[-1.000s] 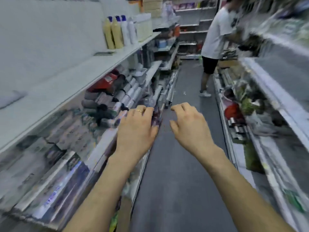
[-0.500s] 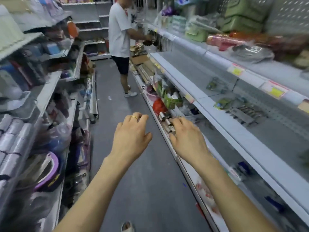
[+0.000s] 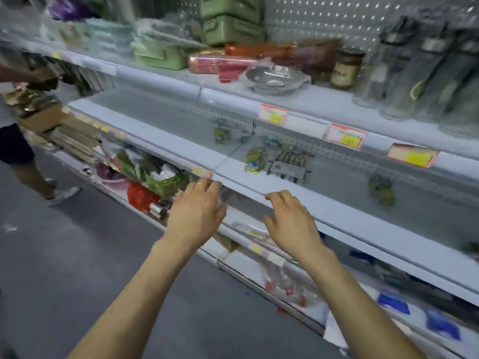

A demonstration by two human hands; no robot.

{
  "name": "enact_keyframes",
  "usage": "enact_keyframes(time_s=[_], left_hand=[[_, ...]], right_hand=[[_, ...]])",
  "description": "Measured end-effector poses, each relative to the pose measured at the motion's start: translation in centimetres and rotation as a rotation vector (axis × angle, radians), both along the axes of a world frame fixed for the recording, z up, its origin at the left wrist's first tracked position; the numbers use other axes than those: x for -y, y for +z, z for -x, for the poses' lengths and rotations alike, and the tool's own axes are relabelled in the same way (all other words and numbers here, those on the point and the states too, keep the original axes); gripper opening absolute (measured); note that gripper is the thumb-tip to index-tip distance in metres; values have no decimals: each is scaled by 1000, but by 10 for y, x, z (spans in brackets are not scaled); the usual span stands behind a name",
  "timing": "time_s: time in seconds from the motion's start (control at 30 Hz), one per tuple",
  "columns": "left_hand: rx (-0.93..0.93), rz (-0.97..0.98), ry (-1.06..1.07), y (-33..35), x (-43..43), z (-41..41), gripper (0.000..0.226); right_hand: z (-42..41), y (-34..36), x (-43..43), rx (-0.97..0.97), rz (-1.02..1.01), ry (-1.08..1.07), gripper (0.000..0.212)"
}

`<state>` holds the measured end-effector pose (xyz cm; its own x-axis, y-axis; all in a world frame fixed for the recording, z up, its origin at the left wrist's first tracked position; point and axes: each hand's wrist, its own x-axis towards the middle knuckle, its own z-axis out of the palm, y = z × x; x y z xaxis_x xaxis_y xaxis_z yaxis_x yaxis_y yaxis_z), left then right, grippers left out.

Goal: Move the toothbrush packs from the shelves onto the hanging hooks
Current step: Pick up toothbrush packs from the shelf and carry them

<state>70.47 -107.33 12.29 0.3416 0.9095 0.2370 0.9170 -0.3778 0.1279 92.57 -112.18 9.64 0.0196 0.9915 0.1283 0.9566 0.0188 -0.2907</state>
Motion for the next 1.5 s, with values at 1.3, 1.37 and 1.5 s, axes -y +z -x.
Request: enact_keyframes(time_s=[1.3, 1.37, 1.5], left_hand=[[109, 191, -161, -218, -340, -149, 49], [97, 193, -171, -217, -336, -144, 50], [92, 239, -123, -209, -336, -139, 56]], right_hand=[[-108, -191, -264, -180, -30, -749, 68], [-107, -187, -256, -232, -25, -750, 67], [-102, -171, -254, -295, 26, -779, 81]])
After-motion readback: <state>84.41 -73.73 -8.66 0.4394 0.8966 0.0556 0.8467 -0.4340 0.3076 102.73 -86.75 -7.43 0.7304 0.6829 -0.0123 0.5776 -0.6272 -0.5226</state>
